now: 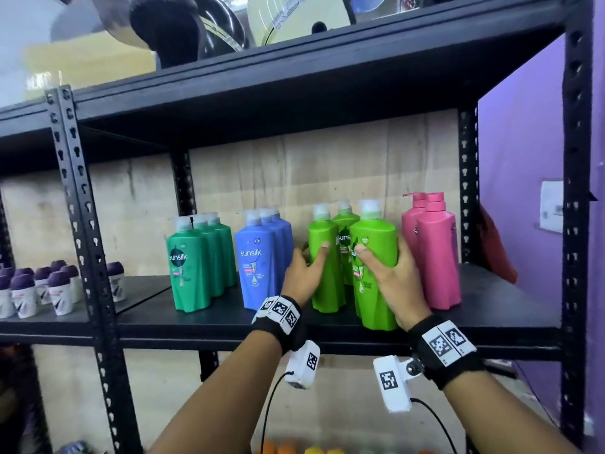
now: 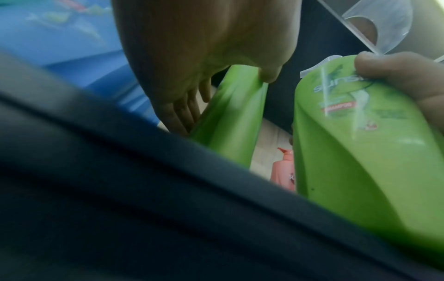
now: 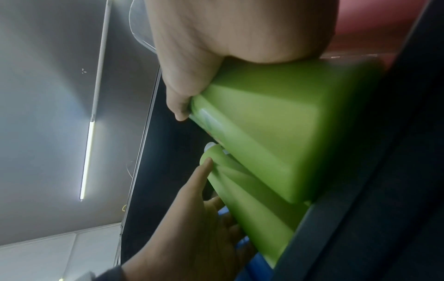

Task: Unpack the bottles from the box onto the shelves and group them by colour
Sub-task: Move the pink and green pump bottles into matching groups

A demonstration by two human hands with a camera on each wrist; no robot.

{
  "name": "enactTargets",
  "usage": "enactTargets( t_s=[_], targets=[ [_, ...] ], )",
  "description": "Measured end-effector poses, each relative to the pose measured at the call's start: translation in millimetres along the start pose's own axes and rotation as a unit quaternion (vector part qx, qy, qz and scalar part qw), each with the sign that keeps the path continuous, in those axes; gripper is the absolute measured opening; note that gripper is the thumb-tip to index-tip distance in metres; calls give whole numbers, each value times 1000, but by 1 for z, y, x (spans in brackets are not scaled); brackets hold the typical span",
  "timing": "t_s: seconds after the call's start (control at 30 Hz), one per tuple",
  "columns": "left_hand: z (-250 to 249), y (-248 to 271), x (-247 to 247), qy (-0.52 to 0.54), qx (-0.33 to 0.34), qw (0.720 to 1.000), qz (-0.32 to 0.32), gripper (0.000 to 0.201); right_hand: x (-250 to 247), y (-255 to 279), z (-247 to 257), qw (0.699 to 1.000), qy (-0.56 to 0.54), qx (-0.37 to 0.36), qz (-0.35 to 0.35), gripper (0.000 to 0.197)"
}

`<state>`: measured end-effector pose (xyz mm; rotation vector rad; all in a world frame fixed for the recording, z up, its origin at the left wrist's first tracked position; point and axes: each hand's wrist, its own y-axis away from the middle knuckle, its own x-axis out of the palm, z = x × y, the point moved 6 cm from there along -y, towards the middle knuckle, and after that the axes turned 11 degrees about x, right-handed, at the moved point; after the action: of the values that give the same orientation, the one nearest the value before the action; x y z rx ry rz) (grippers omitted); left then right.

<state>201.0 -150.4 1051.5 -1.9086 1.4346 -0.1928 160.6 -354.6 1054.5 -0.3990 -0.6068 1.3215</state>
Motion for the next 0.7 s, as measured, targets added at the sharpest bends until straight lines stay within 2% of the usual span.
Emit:
enactTargets(
  t_s=[0.1, 0.23, 0.3, 0.43, 0.5, 0.63, 0.7],
  targets=[
    [17, 9, 10, 74, -27, 996, 45, 81, -1, -5, -3, 998, 52, -20, -14, 50],
    [29, 19, 19, 99, -34, 991, 79, 83, -3, -8, -7, 989, 131, -38, -56, 67],
    [30, 19, 18, 95, -30, 992, 71, 87, -1, -10, -14, 990, 127, -38, -58, 67],
    [34, 21, 10, 35, -32, 998, 30, 109, 3, -12, -32, 993, 105, 15, -50, 79],
    [37, 20, 7, 13, -38, 999, 8, 114, 6, -14, -34, 992, 112, 14, -49, 77],
    [39, 19, 4, 9, -16, 999, -28, 97, 10, -16, -43, 989, 133, 14, -56, 69],
    [41, 20, 3, 6, -15, 999, -33, 101, 11, -17, -53, 990, 126, 43, -42, 65]
  ],
)
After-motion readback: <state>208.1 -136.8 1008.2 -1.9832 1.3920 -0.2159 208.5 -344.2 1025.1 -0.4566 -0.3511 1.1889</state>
